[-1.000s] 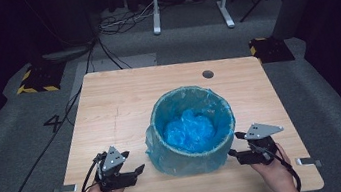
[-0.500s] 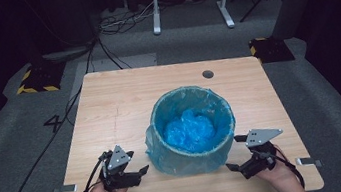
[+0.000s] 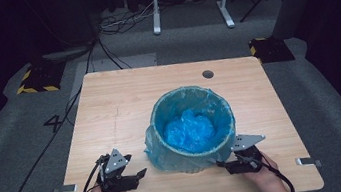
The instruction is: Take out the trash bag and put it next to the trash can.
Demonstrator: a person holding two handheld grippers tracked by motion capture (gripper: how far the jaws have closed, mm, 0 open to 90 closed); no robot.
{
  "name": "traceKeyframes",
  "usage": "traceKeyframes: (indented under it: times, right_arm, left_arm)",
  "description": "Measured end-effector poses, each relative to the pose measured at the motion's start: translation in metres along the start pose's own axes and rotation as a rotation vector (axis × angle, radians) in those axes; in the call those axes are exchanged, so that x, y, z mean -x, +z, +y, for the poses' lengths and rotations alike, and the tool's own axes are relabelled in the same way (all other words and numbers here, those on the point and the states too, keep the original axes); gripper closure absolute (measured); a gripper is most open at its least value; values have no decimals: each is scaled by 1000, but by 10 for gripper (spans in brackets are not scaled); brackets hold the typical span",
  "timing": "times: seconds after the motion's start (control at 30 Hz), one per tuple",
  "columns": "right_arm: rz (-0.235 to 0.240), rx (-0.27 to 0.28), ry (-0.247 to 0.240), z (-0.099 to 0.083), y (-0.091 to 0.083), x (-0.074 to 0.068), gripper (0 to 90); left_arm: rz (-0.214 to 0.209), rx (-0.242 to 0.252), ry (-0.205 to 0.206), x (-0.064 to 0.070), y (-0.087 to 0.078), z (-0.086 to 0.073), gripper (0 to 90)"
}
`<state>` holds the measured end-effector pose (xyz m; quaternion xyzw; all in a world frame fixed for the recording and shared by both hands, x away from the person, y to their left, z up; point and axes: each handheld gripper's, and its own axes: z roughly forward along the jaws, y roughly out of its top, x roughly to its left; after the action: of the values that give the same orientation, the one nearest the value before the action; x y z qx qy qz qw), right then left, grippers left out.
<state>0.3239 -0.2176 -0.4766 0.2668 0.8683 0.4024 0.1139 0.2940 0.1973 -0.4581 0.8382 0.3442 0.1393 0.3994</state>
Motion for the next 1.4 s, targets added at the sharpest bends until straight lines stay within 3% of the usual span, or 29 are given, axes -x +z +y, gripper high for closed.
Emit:
traceKeyframes:
  times: [0.07,0.13,0.27,0.5,0.7,0.97,1.1,1.4]
  right_arm:
    - [15,13,30,-4,-2,3,670]
    - [20,30,31,-5,-7,4,766]
    - [19,89,24,-2,-23,1,851]
    - [1,183,43,5,-47,-1,850]
    - [-30,246,-2,20,-73,-11,852]
    - [-51,280,-35,33,-89,-22,851]
    - [-61,295,-38,39,-96,-25,851]
    - [-71,279,-36,41,-95,-26,850]
  left_arm:
    - [1,2,-6,0,0,-1,282]
    - [-1,0,-7,0,0,-1,282]
    - [-4,-4,-3,1,0,-1,283]
    - [-22,8,-1,4,1,3,283]
    - [-59,9,4,9,3,12,283]
    - [-83,33,18,13,3,23,283]
    - [-93,56,1,10,1,33,285]
    - [-115,88,5,7,5,55,292]
